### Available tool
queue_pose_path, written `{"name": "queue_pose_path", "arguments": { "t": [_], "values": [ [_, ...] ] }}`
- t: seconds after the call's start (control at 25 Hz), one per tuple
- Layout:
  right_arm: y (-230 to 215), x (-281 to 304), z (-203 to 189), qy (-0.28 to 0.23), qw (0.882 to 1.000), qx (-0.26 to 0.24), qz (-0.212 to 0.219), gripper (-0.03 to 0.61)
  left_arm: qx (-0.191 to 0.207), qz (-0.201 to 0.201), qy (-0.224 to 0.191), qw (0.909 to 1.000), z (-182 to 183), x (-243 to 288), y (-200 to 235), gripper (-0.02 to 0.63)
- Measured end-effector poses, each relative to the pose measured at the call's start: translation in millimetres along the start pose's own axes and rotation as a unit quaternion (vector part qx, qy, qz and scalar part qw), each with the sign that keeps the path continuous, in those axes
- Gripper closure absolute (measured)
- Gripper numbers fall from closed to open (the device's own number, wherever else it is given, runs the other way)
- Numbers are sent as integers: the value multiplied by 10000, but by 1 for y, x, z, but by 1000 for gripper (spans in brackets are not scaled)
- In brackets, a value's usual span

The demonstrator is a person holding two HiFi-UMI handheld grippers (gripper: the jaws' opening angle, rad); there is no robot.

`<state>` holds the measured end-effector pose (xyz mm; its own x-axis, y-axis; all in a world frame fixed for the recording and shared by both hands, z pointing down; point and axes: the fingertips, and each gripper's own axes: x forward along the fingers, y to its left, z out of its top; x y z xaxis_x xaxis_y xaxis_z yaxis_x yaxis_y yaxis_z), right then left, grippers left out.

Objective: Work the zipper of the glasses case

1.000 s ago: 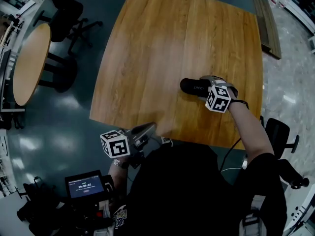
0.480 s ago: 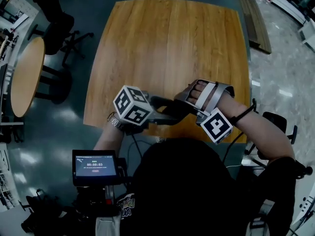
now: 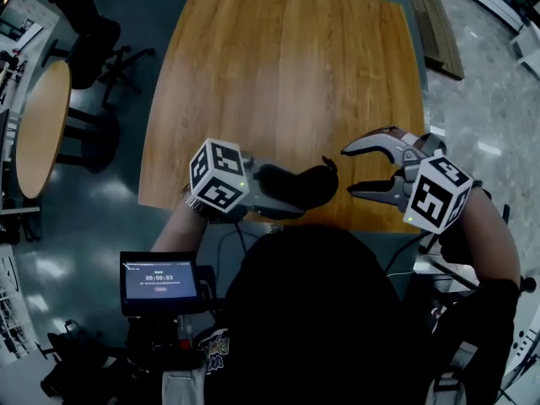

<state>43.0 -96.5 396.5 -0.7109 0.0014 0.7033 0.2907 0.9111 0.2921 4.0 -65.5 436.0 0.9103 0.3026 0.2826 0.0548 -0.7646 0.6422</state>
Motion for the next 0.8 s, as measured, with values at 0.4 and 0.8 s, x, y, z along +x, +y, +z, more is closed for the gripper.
{"name": "queue_pose_path", "arguments": {
  "t": [0.4, 0.8],
  "values": [
    [9, -12, 42, -519, 9860, 518, 1501, 445, 854, -592, 664, 9924, 6, -19, -48, 350],
    [30, 12, 49, 1255, 9490, -2493, 1463, 479, 643, -1108, 928, 9874, -2, -20, -62, 350]
  ]
}}
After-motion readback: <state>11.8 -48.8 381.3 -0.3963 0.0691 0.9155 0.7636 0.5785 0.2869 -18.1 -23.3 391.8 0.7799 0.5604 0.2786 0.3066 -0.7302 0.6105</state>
